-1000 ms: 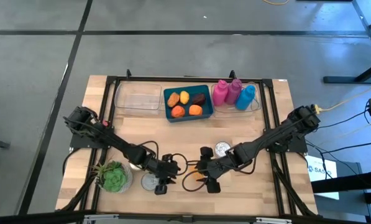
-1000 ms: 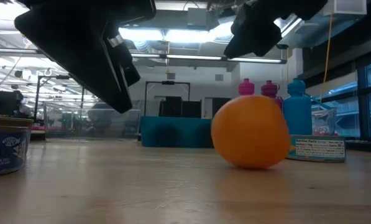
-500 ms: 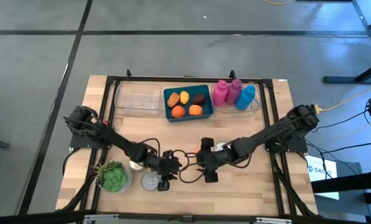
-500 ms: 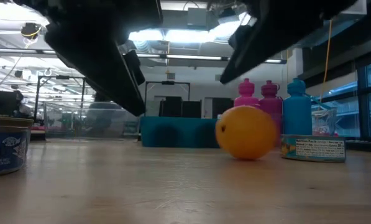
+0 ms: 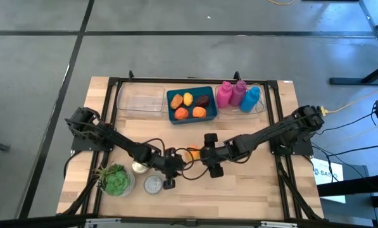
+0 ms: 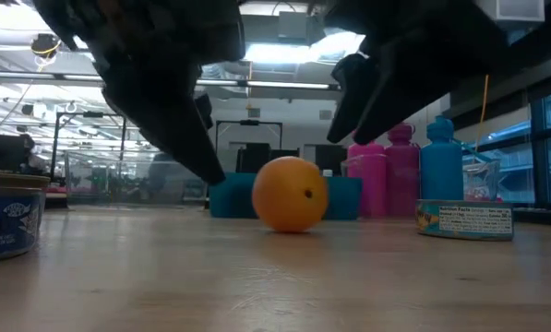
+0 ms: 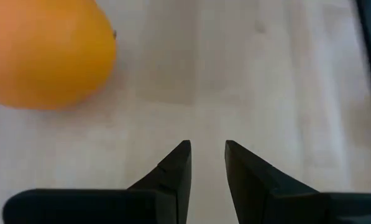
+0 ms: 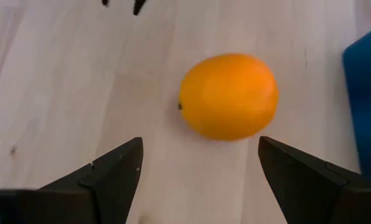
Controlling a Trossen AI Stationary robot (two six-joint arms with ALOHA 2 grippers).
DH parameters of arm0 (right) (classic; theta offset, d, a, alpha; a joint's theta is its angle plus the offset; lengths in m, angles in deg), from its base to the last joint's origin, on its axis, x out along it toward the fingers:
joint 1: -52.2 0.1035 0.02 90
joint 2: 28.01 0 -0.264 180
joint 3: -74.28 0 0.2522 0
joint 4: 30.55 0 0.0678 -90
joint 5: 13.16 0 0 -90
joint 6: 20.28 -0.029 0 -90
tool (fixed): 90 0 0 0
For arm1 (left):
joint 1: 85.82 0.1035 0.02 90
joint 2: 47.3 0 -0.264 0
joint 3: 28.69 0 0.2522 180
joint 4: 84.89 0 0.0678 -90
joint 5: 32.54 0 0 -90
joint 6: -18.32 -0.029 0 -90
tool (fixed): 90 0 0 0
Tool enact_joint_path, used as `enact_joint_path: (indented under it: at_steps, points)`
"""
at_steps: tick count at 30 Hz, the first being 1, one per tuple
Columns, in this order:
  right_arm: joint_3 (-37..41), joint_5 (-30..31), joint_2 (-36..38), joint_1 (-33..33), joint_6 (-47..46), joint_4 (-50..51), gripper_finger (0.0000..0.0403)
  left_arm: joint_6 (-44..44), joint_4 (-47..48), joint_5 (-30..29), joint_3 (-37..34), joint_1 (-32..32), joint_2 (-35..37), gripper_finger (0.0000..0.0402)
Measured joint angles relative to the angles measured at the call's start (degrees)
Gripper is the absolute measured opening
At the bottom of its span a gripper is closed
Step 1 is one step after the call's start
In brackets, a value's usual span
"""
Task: Pick & Place Food Item
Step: Put the orange into the blue bin
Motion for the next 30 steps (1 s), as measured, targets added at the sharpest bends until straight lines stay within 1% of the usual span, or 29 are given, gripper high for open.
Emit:
enact_joint_path:
  at_steps: [3, 7, 10, 15, 17, 30]
  points:
    - [0.0, 0.0, 0.0, -0.8, -0.8, -0.1, 0.0318, -0.1, 3.0, -2.9, 0.0, 0.9, 0.0, 0.0088]
    - [0.0, 0.0, 0.0, -1.7, -1.2, -1.4, 0.0318, -0.4, 7.7, -8.6, 0.0, 2.6, 0.0, 0.0088]
    - [0.0, 0.0, 0.0, -2.3, -1.2, -3.6, 0.0318, -2.7, 8.6, -11.0, 0.0, 4.2, 0.0, 0.0088]
    - [0.0, 0.5, 0.0, -3.0, -1.3, -5.2, 0.0318, -5.8, 8.1, -11.4, 0.0, 6.8, 0.0, 0.0088]
    - [0.0, 0.5, 0.0, -3.1, -1.6, -5.2, 0.0318, -6.7, 8.1, -10.5, 0.0, 7.2, 0.0, 0.0088]
    - [0.0, 0.9, 0.0, -3.1, -2.7, -4.8, 0.0318, -7.8, 7.3, -7.4, 0.0, 6.6, 0.0, 0.0088]
